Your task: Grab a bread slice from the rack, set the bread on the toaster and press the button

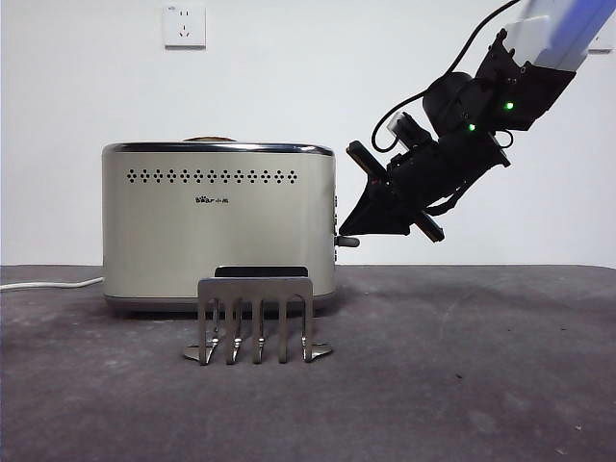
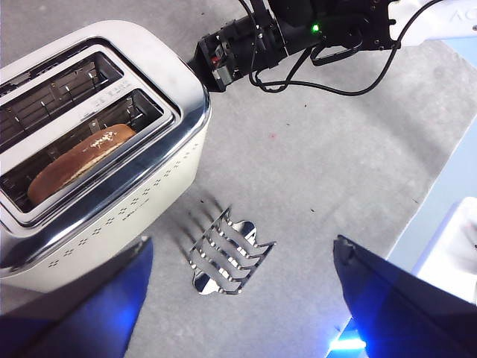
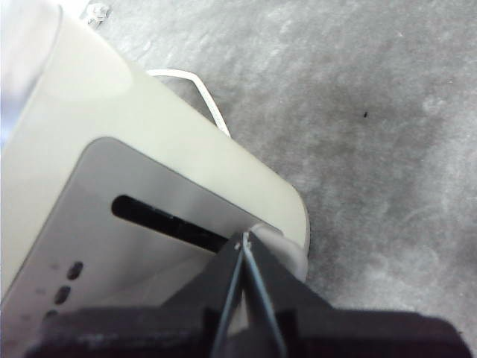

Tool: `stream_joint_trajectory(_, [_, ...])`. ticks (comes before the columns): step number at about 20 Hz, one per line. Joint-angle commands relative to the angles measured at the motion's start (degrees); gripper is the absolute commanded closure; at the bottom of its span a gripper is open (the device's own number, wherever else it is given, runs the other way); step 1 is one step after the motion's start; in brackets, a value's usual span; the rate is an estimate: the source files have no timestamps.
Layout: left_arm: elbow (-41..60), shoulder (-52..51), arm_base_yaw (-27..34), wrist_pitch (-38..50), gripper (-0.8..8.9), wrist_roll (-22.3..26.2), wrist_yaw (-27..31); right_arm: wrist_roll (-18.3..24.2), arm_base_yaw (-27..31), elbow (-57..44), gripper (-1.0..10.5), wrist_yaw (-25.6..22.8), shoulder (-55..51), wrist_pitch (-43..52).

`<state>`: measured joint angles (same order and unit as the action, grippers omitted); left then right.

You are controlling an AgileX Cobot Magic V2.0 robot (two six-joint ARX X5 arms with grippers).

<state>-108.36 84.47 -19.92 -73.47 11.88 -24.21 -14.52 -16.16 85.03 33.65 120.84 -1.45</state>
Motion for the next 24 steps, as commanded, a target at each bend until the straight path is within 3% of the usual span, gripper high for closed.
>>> stream_joint_trajectory(1, [0.31,0.13,-0.02,-0.09,4.09,-0.26,-0.20,0.68,-0.04,-2.25,9.6,-2.21,3.28,-4.66])
stream_joint_trajectory(6, [0.31,0.13,-0.02,-0.07,4.09,-0.26,-0.20,0.63,-0.02,-2.01,9.6,0.63,1.84,-3.63])
stream_joint_trajectory(13, [0.31,0.13,0.02,0.13,4.09,-0.11,0.07,2.19,0.39,-1.49,9.6,-1.81,-15.41,-5.66])
stream_joint_trajectory(18, [0.31,0.13,0.02,0.11,4.09,-0.11,0.02,8.26,0.28,-1.49,9.6,-2.36,-30.21,-24.00])
stream_joint_trajectory(22, [0.31,0.13,0.02,0.09,4.09,-0.13,-0.04,17.90,-1.49,-1.49,9.6,-2.27,-39.93,-47.43])
stream_joint_trajectory(24, [0.31,0.13,0.02,0.04,4.09,-0.13,-0.04,20.57,-2.03,-1.49,9.6,-2.32,-42.32,-53.64])
